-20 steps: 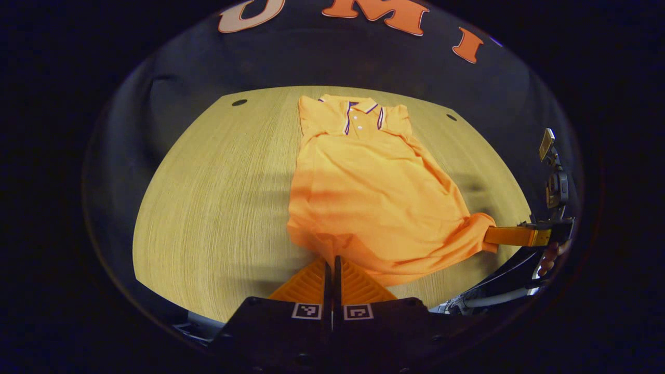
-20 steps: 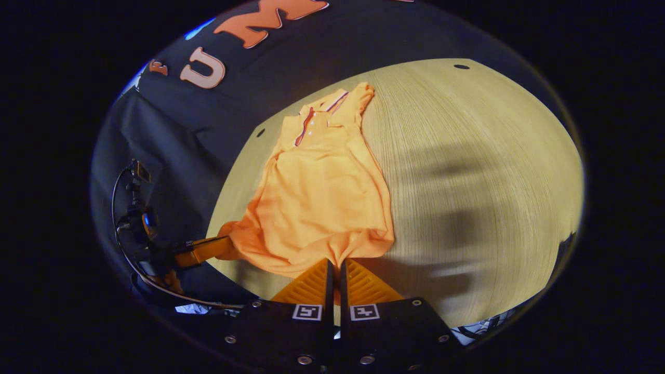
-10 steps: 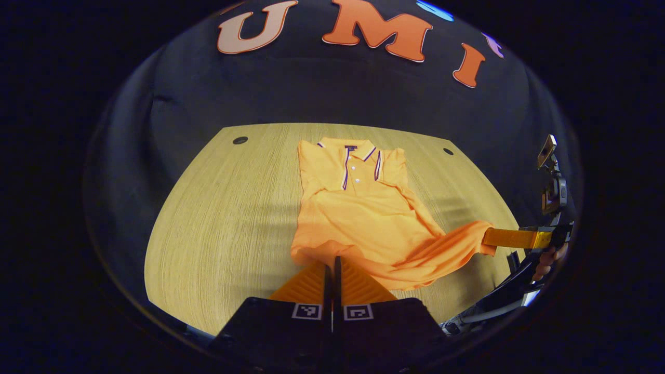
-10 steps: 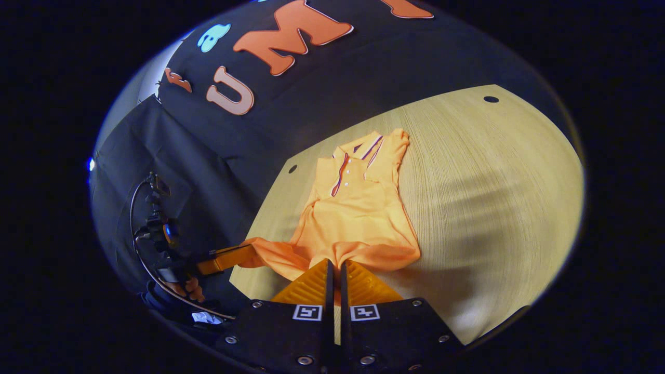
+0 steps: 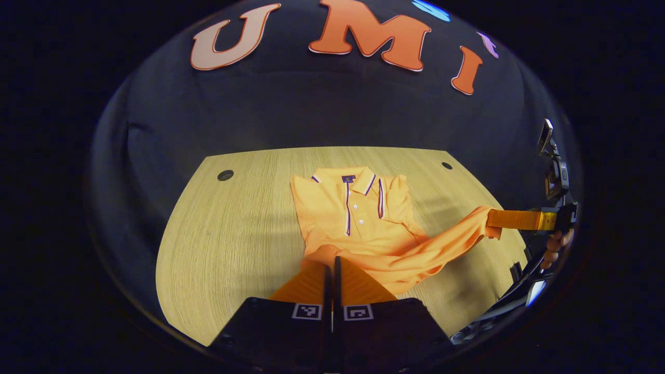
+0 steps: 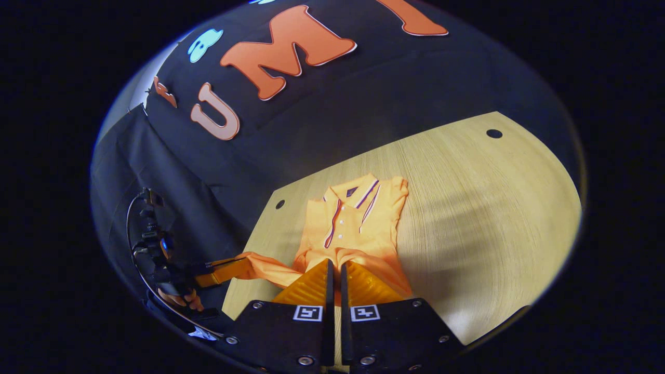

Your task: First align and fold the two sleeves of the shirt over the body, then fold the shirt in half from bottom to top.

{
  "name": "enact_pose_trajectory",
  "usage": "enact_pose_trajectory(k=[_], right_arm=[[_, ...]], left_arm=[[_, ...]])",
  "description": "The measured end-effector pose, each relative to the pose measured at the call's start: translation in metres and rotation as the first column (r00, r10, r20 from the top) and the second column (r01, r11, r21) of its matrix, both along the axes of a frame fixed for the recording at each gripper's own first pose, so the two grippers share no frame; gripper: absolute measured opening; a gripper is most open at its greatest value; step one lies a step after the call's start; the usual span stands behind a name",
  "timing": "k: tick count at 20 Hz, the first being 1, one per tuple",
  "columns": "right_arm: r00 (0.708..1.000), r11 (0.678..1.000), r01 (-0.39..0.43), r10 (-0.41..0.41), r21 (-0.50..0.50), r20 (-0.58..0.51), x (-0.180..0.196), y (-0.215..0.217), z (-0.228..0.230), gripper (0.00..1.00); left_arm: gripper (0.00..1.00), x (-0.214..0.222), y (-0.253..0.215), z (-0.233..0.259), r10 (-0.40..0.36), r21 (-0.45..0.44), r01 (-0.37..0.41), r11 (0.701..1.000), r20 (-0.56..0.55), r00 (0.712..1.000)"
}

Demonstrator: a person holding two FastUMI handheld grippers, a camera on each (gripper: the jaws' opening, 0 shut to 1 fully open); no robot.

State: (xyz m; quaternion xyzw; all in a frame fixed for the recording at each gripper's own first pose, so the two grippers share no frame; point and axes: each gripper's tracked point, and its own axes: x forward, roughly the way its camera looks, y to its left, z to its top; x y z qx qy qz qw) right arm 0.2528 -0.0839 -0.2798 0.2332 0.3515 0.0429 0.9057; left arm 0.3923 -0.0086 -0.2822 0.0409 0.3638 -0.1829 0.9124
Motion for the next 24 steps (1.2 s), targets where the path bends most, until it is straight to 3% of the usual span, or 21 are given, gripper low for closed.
enact_pose_trajectory(k=[16,24], right_arm=[[0.99,0.971,0.095,-0.115,-0.22,-0.081,0.146,-0.04,-0.045,0.05],[0.981,0.963,0.109,-0.144,-0.246,-0.131,0.2,-0.061,-0.071,0.06]], left_arm=[[0.01,0.166,-0.01,-0.053,-0.069,0.024,0.071,0.997,-0.068,0.995],[0.01,0.243,-0.016,-0.067,-0.071,0.072,0.072,0.995,-0.018,0.997]])
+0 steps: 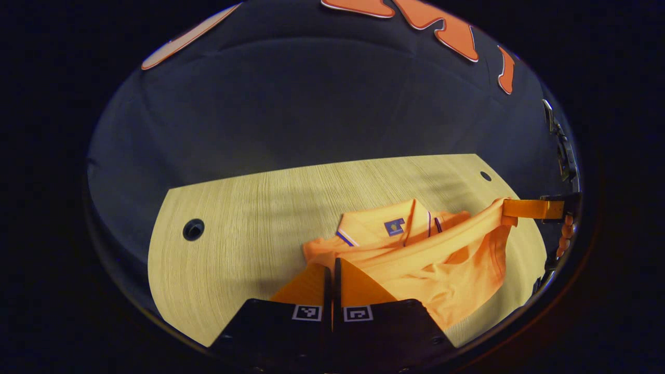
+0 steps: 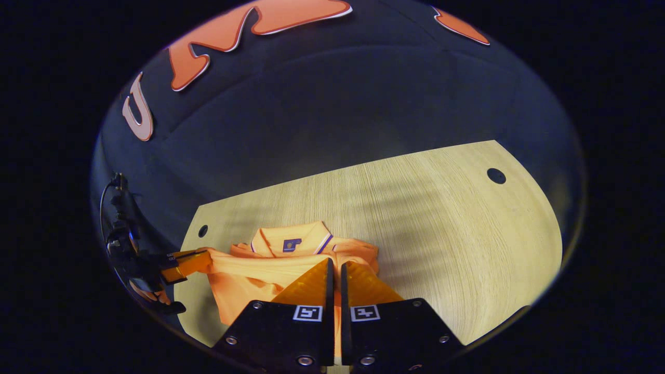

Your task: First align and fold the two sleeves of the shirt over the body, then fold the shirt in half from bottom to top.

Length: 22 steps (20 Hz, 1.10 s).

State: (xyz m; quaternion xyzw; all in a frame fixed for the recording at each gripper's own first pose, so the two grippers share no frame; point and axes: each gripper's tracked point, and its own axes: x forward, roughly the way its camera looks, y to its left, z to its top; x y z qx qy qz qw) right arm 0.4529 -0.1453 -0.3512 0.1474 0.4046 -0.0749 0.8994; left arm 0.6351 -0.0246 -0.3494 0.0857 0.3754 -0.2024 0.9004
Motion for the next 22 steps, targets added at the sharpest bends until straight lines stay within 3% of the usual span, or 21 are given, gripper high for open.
enact_pose_trajectory(k=[2,4,5,7,8,10,12,16,22], right_arm=[[1.0,1.0,0.008,-0.008,-0.011,-0.03,0.016,-0.003,-0.012,0.06],[0.997,1.0,0.021,-0.021,0.006,-0.072,0.022,-0.003,-0.019,0.07],[0.996,0.999,0.037,-0.035,0.021,-0.077,0.024,-0.004,-0.022,0.11],[0.997,0.999,0.048,-0.048,0.006,-0.055,0.022,-0.008,-0.014,0.48],[0.998,0.999,0.05,-0.05,-0.016,-0.029,0.021,-0.012,-0.007,0.66],[0.998,0.998,0.046,-0.045,-0.042,0.032,0.013,-0.009,0.009,0.86],[0.995,0.996,0.041,-0.034,-0.079,0.089,-0.004,-0.003,0.032,0.95],[0.973,0.988,0.016,0.019,-0.151,0.23,-0.051,0.013,0.093,0.99],[0.936,0.971,-0.055,0.132,-0.232,0.328,-0.112,0.03,0.151,0.99]], left_arm=[[0.03,0.008,0.002,-0.003,0.005,0.026,-0.006,1.0,0.006,1.0],[0.2,0.015,0.004,-0.006,0.033,0.037,-0.034,0.999,0.016,0.999],[0.45,0.013,0.004,-0.005,0.042,0.026,-0.043,0.999,0.019,0.999],[0.93,0.008,0.007,0.006,0.059,0.018,-0.059,0.998,0.032,0.998],[0.99,0.011,0.013,0.011,0.074,0.025,-0.076,0.997,0.067,0.995],[1.0,0.013,0.016,0.034,0.089,0.016,-0.092,0.996,0.142,0.986],[1.0,0.003,0.024,0.06,0.114,0.003,-0.117,0.993,0.209,0.971],[1.0,-0.052,0.033,0.133,0.149,-0.071,-0.133,0.989,0.303,0.941],[0.99,-0.147,0.057,0.213,0.187,-0.128,-0.148,0.981,0.393,0.9]])
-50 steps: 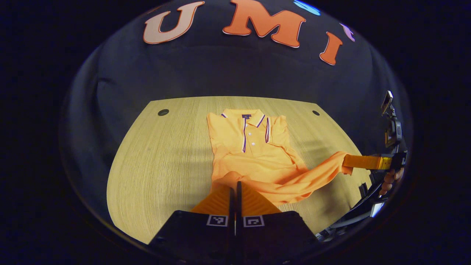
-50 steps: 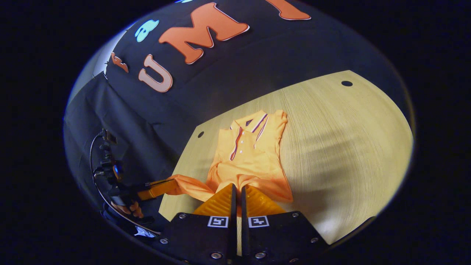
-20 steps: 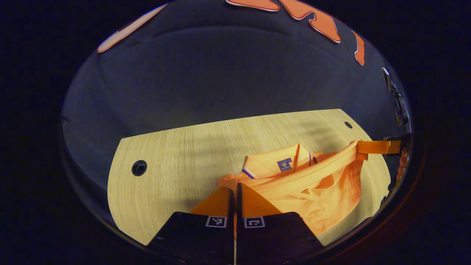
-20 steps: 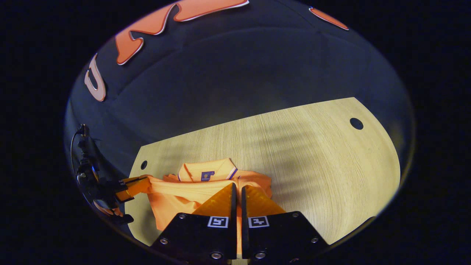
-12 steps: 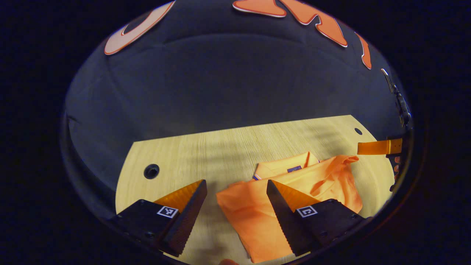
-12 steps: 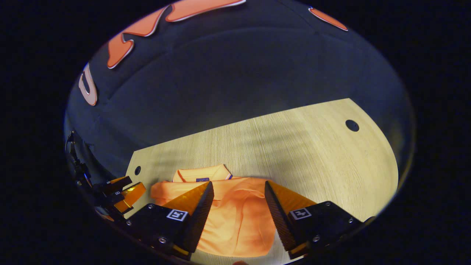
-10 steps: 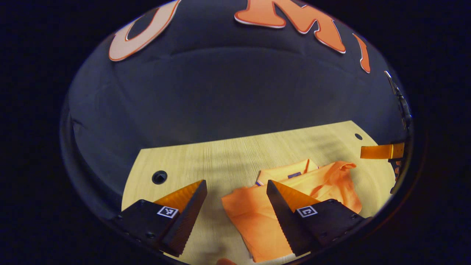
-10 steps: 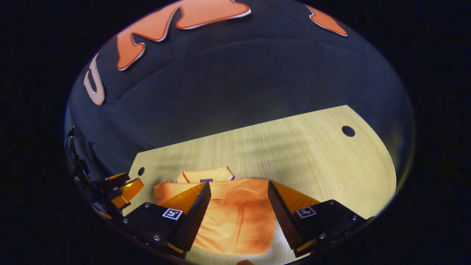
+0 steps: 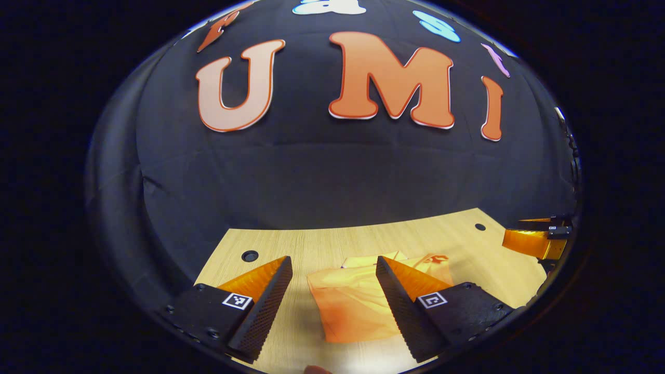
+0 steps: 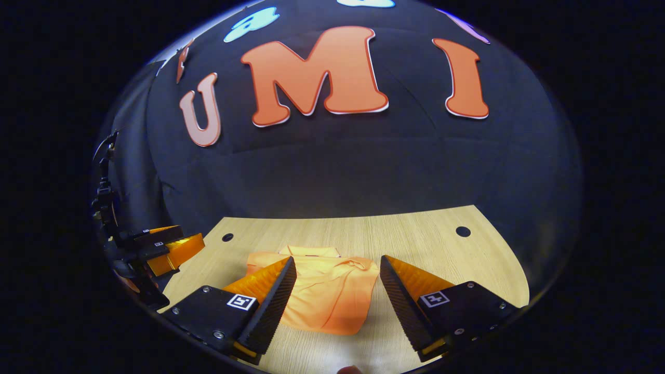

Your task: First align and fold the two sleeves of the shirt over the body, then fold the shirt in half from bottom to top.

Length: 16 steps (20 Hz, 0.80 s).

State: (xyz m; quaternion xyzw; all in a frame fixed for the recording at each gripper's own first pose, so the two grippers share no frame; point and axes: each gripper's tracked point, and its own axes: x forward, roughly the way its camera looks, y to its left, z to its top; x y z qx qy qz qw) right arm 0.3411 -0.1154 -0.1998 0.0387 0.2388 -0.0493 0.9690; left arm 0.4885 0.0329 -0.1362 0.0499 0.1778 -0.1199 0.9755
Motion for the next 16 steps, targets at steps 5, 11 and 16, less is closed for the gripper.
enact_pose_trajectory(k=[5,11,16], right_arm=[[0.996,0.999,-0.038,0.04,-0.017,0.078,-0.051,0.009,0.027,0.98],[0.972,0.99,-0.094,0.114,-0.102,0.208,-0.125,0.031,0.072,0.98],[0.95,0.981,-0.175,0.191,-0.086,0.249,-0.181,0.052,0.095,0.98]], left_arm=[[0.99,-0.068,-0.022,0.036,0.008,-0.02,-0.006,1.0,0.093,0.996],[0.99,-0.157,-0.028,0.071,0.04,-0.049,-0.03,0.998,0.2,0.979],[0.99,-0.224,-0.023,0.072,0.081,-0.087,-0.063,0.994,0.221,0.972]])
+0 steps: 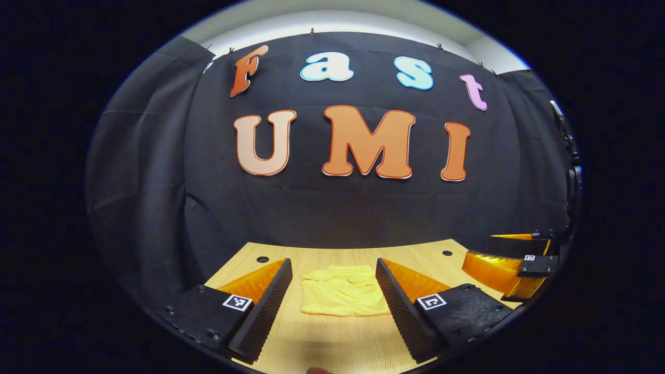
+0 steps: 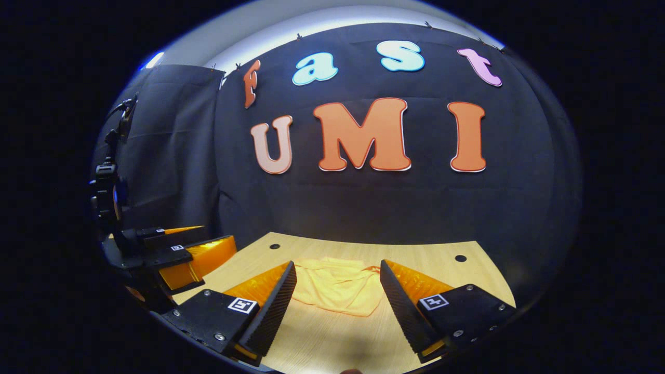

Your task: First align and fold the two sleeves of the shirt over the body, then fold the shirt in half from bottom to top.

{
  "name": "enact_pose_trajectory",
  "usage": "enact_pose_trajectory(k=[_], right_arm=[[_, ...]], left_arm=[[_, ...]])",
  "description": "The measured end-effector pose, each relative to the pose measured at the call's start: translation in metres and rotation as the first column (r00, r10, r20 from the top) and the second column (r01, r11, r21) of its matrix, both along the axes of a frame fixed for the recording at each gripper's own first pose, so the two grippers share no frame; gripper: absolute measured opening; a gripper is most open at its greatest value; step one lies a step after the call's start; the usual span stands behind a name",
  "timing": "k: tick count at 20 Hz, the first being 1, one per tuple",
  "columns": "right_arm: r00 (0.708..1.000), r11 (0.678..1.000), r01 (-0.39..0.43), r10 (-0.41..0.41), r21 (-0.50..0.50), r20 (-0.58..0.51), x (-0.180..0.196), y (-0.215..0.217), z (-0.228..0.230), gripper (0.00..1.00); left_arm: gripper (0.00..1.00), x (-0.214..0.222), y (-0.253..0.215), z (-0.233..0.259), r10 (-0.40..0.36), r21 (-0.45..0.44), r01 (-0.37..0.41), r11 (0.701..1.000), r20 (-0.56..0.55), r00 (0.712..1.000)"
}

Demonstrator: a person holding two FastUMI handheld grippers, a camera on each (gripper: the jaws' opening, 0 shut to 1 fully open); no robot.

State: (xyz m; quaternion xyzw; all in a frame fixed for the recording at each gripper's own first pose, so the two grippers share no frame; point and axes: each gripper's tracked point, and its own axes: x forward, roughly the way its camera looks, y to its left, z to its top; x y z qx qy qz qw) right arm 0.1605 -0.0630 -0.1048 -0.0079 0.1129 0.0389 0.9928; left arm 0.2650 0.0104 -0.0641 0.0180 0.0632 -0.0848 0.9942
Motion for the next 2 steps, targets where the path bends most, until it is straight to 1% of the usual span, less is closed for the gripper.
enact_pose_trajectory(k=[2], right_arm=[[1.0,1.0,-0.001,0.001,0.001,0.024,-0.0133,0.0004,0.01,0.98]], left_arm=[[0.99,-0.0177,0.003,0.0064,0.019,-0.005,-0.019,1.0,0.032,0.999]])
